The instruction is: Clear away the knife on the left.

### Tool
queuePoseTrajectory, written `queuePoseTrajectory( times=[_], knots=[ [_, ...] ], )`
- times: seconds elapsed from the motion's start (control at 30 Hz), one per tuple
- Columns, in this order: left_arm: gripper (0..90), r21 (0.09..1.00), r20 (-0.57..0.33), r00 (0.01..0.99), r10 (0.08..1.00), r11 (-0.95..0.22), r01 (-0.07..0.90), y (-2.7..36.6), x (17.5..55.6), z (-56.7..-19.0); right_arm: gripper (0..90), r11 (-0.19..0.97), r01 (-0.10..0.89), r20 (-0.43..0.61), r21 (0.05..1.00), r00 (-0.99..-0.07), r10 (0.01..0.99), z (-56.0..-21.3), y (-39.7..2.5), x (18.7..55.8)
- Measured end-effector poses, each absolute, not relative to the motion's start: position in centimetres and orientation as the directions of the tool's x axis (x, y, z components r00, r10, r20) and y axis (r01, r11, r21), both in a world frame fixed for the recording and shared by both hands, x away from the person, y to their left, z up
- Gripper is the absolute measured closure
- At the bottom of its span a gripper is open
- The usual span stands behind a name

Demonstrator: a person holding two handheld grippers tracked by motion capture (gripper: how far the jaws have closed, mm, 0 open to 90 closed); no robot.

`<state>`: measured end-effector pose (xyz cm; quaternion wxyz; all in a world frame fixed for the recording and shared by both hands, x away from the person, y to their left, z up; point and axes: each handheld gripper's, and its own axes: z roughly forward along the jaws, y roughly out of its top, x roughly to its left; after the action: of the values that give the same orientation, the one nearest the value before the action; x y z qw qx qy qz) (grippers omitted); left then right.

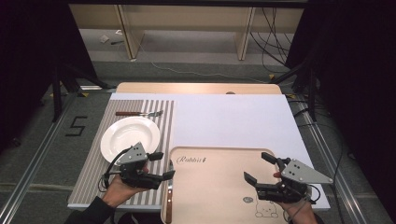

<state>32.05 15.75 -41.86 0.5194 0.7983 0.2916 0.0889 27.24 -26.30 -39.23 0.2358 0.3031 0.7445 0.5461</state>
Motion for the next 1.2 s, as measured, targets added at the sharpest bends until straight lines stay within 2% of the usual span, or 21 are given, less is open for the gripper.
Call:
queuePoseTrajectory(
  times=[0.5, 0.7, 1.2],
  knots=[
    [21.2, 0.883, -0.144, 0.798, 0.585, -0.288, 0.370, 16.8, 30.9, -42.1, 16.2, 0.220, 0.193, -0.021, 0.956, -0.705, 0.708, -39.2, -26.3, 27.2],
    [21.2, 0.895, -0.150, 0.783, 0.604, -0.253, 0.367, 17.4, 30.4, -41.9, 16.3, 0.221, 0.193, -0.021, 0.956, -0.706, 0.708, -39.2, -26.3, 27.2],
    [21.5, 0.889, -0.141, 0.792, 0.594, -0.276, 0.366, 17.0, 30.4, -42.2, 16.4, 0.223, 0.188, -0.024, 0.956, -0.710, 0.704, -39.2, -26.2, 27.2]
  ],
)
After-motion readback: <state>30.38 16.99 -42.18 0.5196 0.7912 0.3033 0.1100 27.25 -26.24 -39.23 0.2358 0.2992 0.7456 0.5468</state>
